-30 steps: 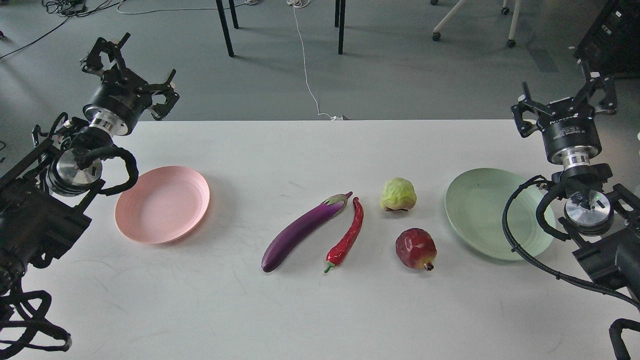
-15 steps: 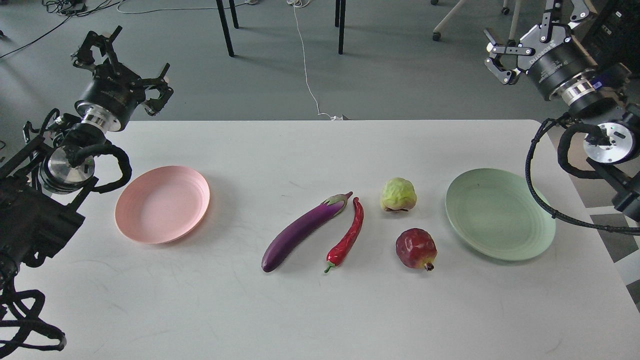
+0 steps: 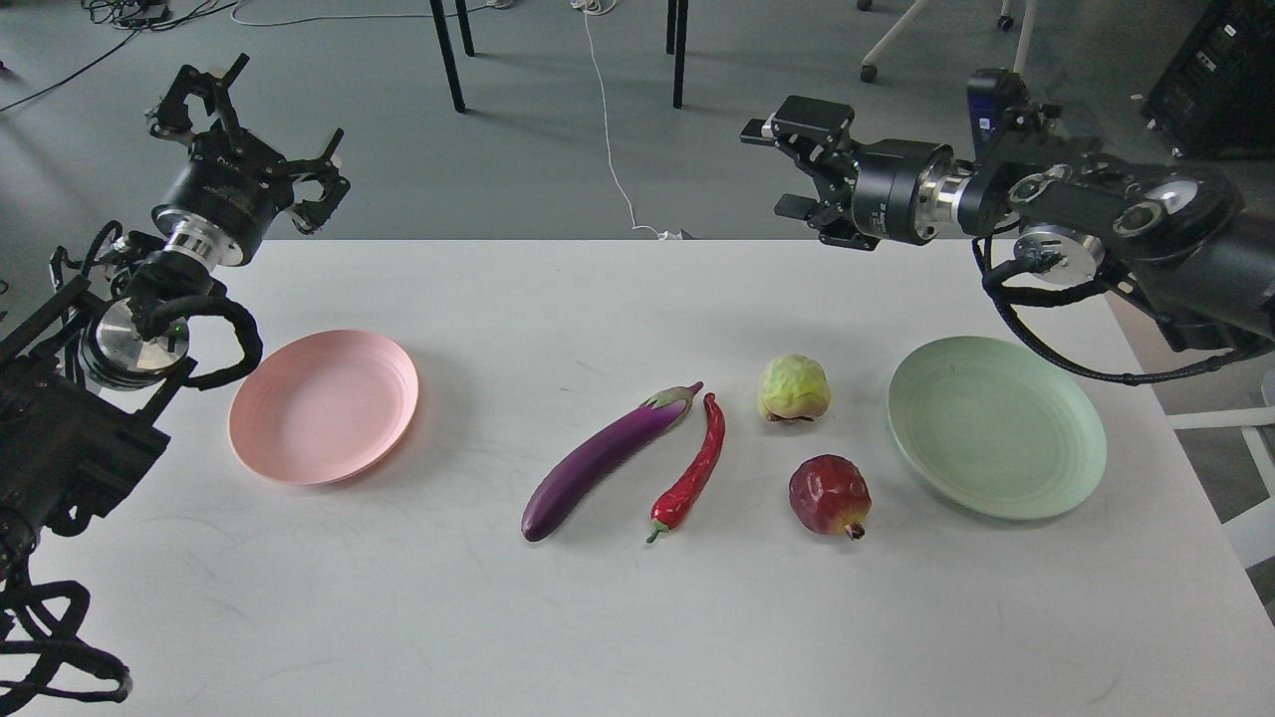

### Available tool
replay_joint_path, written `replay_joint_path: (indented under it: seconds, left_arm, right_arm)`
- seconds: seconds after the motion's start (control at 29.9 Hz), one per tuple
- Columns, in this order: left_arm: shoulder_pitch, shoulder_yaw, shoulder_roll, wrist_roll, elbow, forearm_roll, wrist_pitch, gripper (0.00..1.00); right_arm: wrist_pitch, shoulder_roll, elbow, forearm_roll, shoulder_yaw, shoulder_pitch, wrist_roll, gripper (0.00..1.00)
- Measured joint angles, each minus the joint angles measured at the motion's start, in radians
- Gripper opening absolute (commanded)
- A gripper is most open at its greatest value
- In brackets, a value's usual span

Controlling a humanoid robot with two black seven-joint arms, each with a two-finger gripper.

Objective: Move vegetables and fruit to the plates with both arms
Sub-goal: 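Raise the right gripper and move it over the green-yellow fruit, then lower the right gripper and grasp the green-yellow fruit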

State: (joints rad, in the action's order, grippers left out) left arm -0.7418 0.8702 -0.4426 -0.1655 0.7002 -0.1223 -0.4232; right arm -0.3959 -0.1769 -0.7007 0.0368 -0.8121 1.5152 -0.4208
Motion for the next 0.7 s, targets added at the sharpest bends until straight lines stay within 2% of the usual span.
replay_joint_path:
  seconds: [0.17,0.3,0.47,0.7]
  left_arm:
    - [0.000,0.000,-0.006,0.001,-0.001,0.001,0.000,0.98]
    - [0.000,-0.001,-0.006,0.001,-0.001,0.001,0.000,0.98]
    - [0.000,-0.001,-0.009,0.001,-0.005,0.002,-0.001,0.98]
    - [0.000,-0.001,-0.009,0.001,-0.005,0.001,-0.001,0.98]
  right_arm:
    - [0.001,0.153,-0.010,0.149,-0.284,0.069,0.000,0.99]
    - [-0.004,0.175,-0.011,0.253,-0.411,0.096,0.001,0.99]
    - [-0.004,0.177,-0.014,0.319,-0.484,0.099,0.002,0.99]
    - [0.002,0.177,-0.019,0.311,-0.477,0.087,0.002,0.98]
